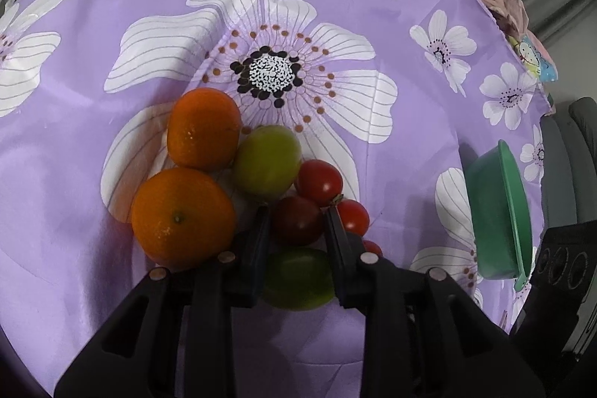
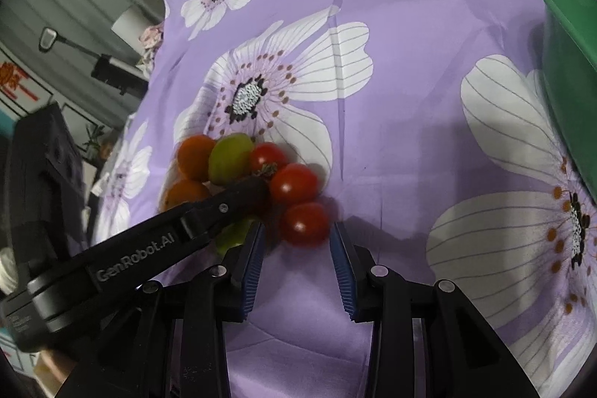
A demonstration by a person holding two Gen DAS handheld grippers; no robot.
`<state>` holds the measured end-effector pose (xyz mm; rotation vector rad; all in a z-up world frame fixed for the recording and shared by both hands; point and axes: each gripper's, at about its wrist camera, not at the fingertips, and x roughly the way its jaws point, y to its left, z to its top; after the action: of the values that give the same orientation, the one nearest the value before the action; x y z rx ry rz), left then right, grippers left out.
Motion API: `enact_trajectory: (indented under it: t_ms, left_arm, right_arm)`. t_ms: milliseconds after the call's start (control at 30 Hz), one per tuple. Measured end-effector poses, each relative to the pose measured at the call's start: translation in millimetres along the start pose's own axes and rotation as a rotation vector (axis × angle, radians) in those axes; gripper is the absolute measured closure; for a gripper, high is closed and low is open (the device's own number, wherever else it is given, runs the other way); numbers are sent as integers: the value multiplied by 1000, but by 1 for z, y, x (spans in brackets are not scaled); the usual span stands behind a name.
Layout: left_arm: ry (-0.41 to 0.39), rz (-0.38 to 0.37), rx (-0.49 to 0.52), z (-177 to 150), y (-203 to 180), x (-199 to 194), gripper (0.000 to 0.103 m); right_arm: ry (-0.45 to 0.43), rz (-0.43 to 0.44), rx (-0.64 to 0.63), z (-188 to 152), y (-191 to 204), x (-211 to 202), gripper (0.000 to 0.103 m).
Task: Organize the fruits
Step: 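Grasp a red cherry tomato with the right gripper and lift it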
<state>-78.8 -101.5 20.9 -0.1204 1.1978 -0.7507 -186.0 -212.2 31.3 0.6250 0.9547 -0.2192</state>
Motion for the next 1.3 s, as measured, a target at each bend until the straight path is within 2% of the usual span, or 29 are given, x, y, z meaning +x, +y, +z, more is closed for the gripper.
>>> enact_trajectory:
  t_ms: [300,367,567,933,1033,1200,1300]
  left_arm:
    - [-5,-3,-13,0,2,0,75]
    - [-7,0,-9,0,1,0,75]
    - [-12,-3,-14,0,1,-1,75]
    - [-87,-26,18,0,-7,-24,75]
    - [-110,-34,32,-2,-12,-33,75]
    - [-157,-59,64,-3,-21,-46,75]
    - [-171,-48,76,-4,-25,-47,75]
  right_arm:
    - [-35,-25,-18,2,3,2,66]
    - [-45,-46,-31,2,5,3,73]
    - [-52,-54,-34,0,5,2,73]
    - [-106,-60,0,2,-2,-16,73]
    - [-120,-35,15,4,-3,-23,73]
    - [-173,-31,14,5,-2,-39,73]
    - [-198,-33,13,6,-2,-45,73]
